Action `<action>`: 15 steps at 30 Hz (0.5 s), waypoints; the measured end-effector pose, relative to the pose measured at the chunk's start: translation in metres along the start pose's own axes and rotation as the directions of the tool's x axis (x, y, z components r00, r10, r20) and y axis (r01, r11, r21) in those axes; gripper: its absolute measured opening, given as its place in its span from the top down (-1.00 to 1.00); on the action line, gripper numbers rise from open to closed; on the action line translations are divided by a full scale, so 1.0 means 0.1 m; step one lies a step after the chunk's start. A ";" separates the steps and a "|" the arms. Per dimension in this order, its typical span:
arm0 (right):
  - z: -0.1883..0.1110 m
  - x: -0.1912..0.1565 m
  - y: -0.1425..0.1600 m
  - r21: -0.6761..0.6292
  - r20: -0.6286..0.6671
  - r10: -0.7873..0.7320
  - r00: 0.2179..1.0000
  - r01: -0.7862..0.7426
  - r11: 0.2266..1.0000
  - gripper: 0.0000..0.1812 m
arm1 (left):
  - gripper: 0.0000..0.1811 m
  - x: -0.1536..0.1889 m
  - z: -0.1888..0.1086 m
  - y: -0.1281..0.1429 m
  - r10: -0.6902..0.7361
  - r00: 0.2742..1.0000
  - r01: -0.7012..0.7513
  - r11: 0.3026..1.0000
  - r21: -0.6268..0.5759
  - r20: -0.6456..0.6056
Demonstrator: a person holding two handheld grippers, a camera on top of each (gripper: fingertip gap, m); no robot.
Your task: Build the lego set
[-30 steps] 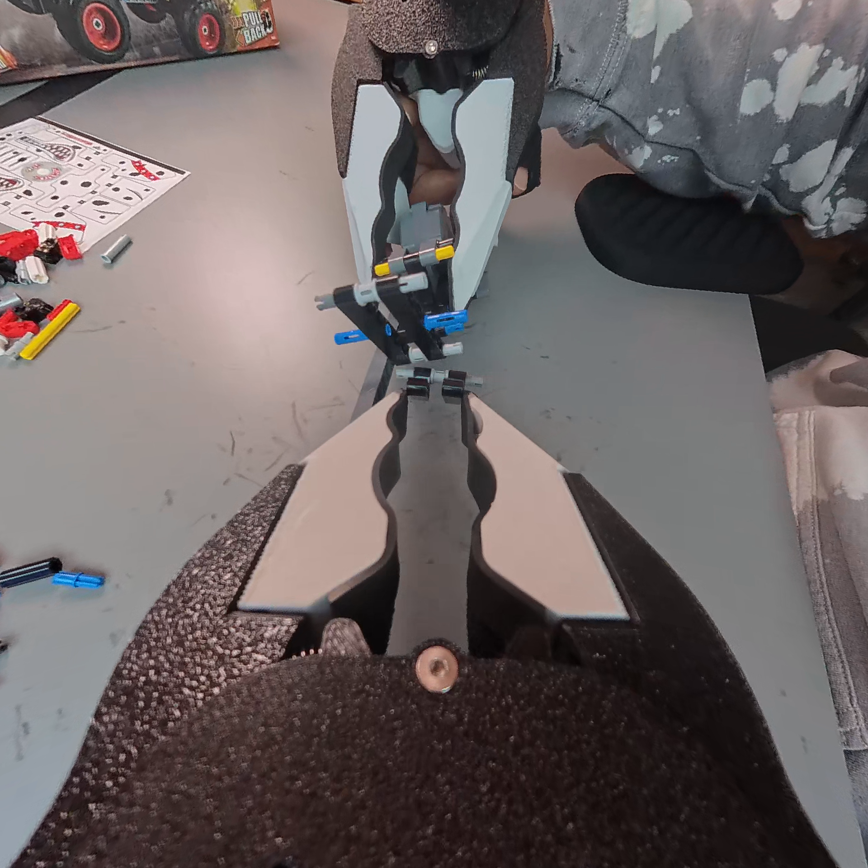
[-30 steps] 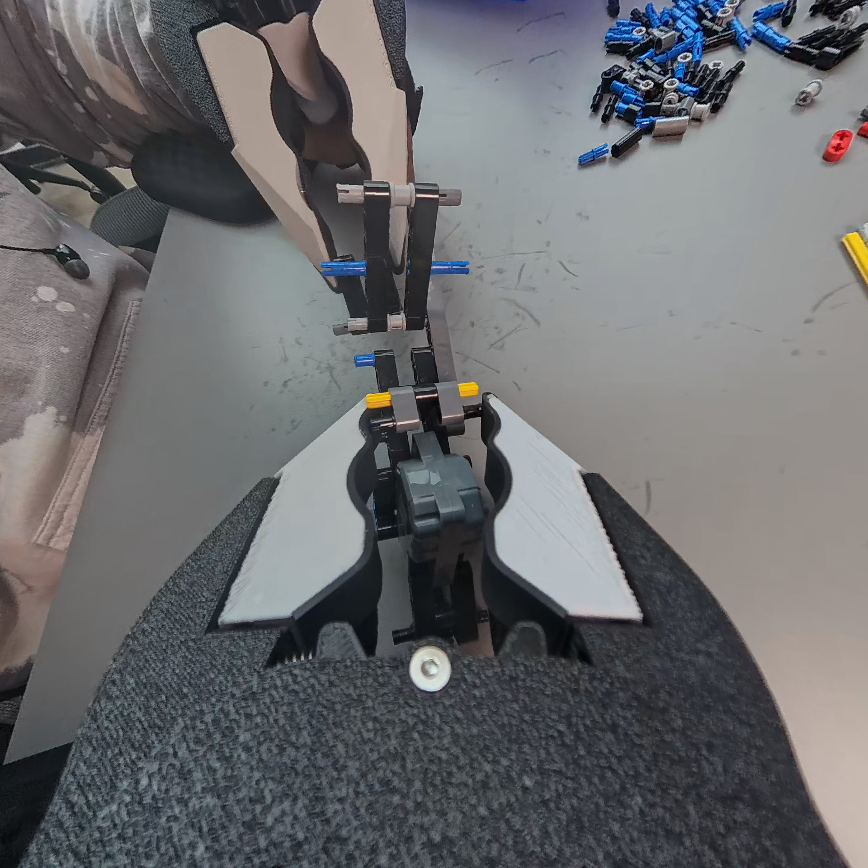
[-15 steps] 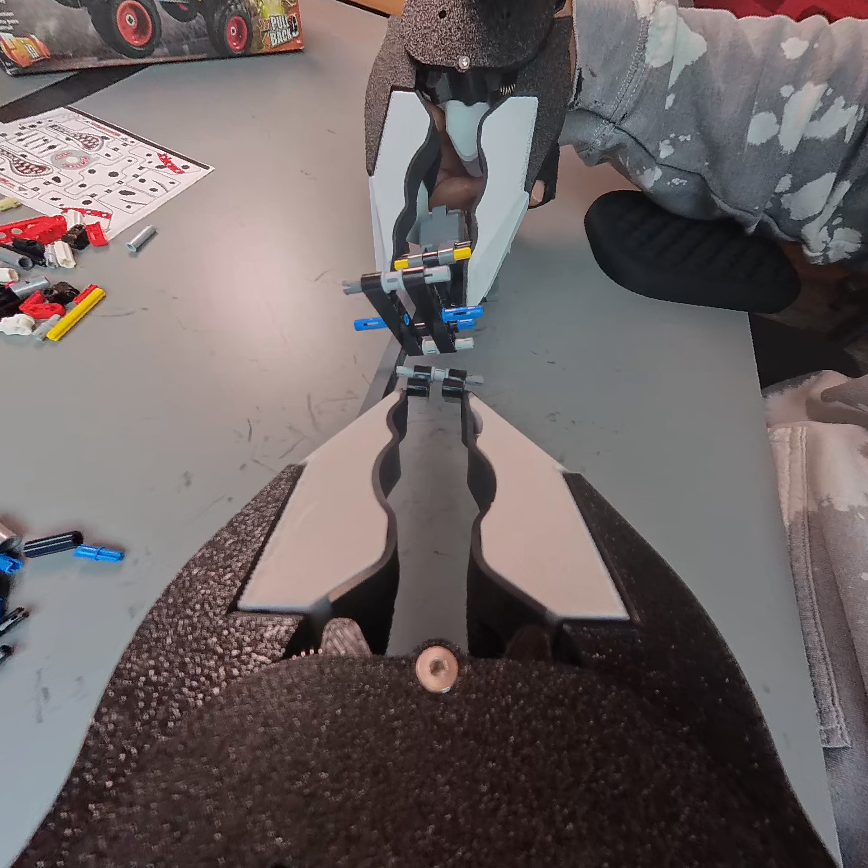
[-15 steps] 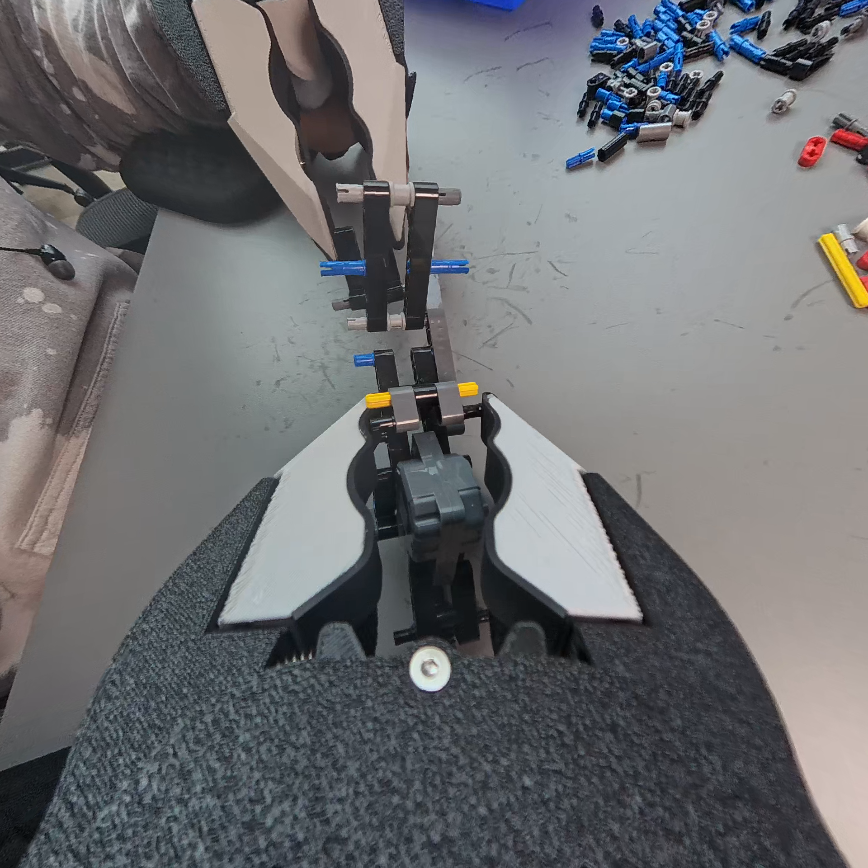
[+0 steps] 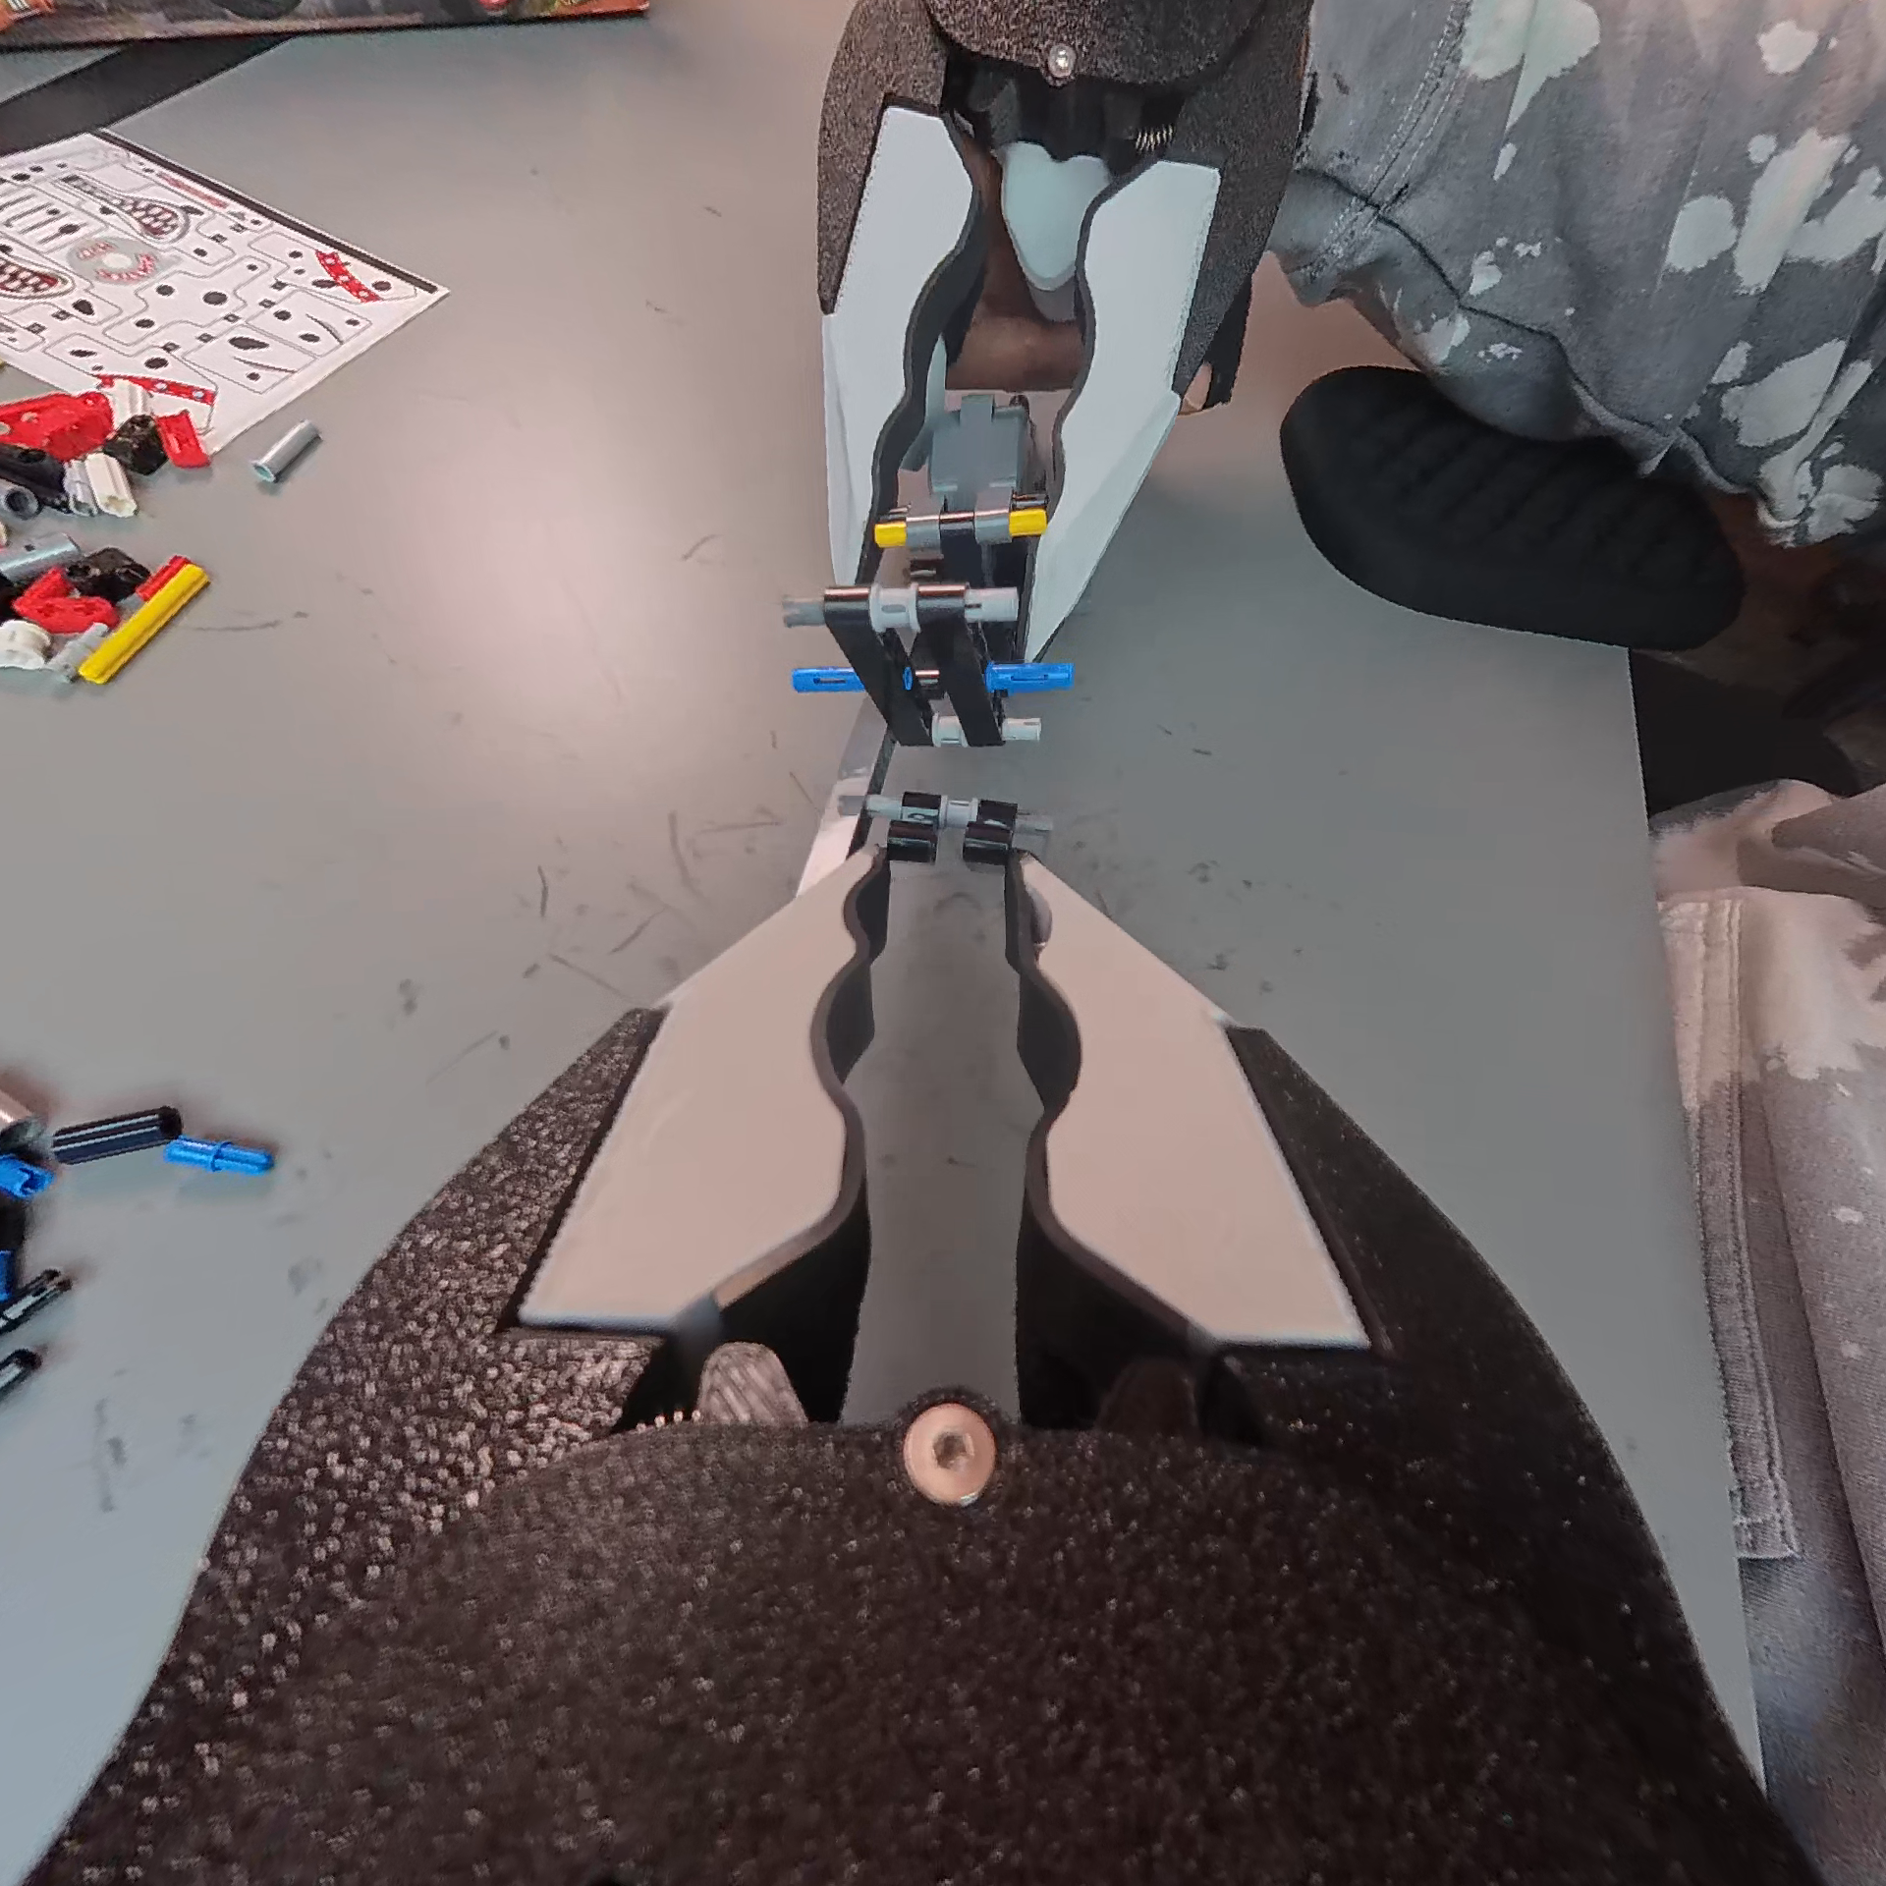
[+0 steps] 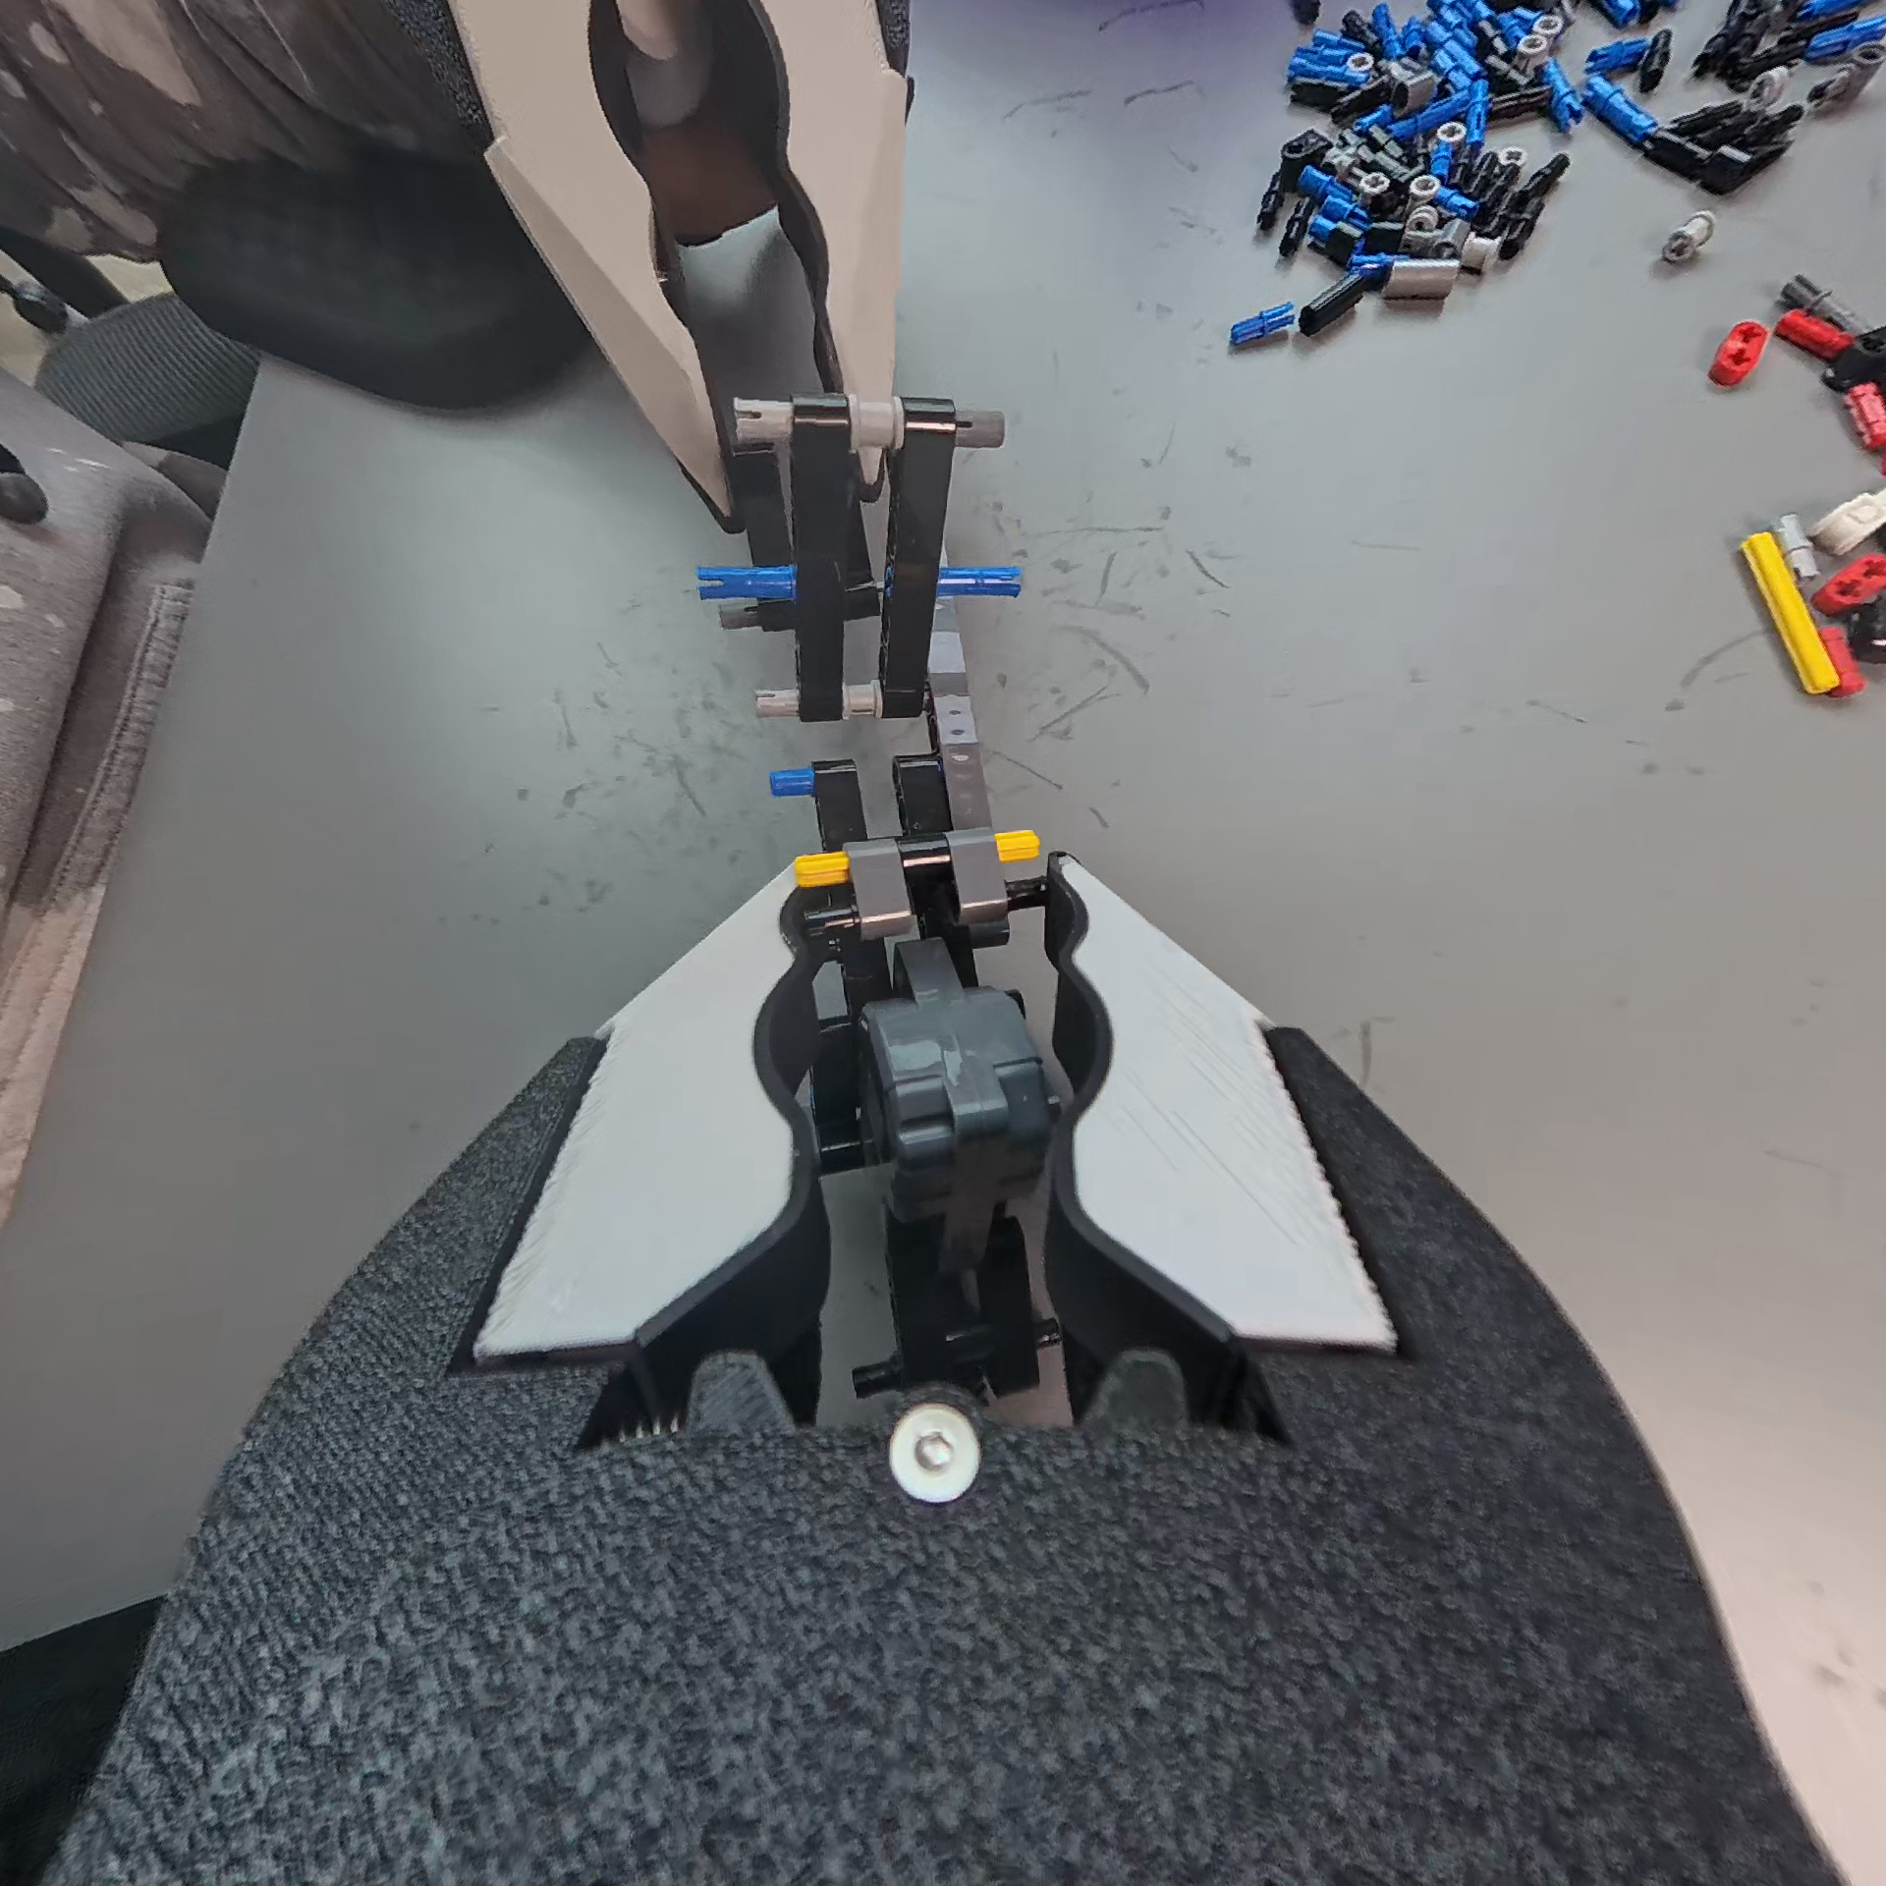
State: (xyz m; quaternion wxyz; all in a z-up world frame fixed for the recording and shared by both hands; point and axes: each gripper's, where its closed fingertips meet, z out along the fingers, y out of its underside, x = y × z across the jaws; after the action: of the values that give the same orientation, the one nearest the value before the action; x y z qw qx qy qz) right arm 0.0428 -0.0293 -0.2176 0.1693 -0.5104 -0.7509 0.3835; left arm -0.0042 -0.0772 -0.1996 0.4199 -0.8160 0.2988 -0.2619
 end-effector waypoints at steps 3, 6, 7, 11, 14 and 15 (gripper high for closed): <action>0.02 -0.01 0.02 -0.041 -0.041 -0.058 0.997 0.057 0.998 0.54 | 0.73 0.01 0.01 0.04 -0.003 1.000 0.003 1.000 -0.025 -0.007; 0.06 -0.02 0.07 -0.131 -0.117 -0.187 0.975 0.171 0.976 0.54 | 0.73 0.02 0.05 0.14 0.032 0.999 -0.032 0.996 -0.086 0.008; 0.07 -0.03 0.09 -0.167 -0.137 -0.235 0.962 0.211 0.963 0.54 | 0.73 0.03 0.06 0.17 0.051 0.999 -0.050 0.993 -0.111 0.012; 0.10 -0.07 0.15 -0.289 -0.195 -0.387 0.901 0.324 0.901 0.53 | 0.73 0.08 0.14 0.29 0.135 0.990 -0.125 0.971 -0.201 0.036; 0.08 -0.09 0.15 -0.350 -0.217 -0.453 0.865 0.364 0.863 0.53 | 0.73 0.11 0.15 0.27 0.155 0.987 -0.141 0.967 -0.213 0.048; 0.08 -0.09 0.15 -0.362 -0.217 -0.460 0.861 0.367 0.857 0.53 | 0.73 0.12 0.15 0.27 0.161 0.986 -0.147 0.966 -0.215 0.049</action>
State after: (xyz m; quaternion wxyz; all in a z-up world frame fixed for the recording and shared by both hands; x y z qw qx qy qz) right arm 0.0510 -0.0379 -0.2329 0.2771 -0.4066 -0.8600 0.1349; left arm 0.0068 -0.0901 -0.2278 0.3601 -0.8383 0.3732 -0.1681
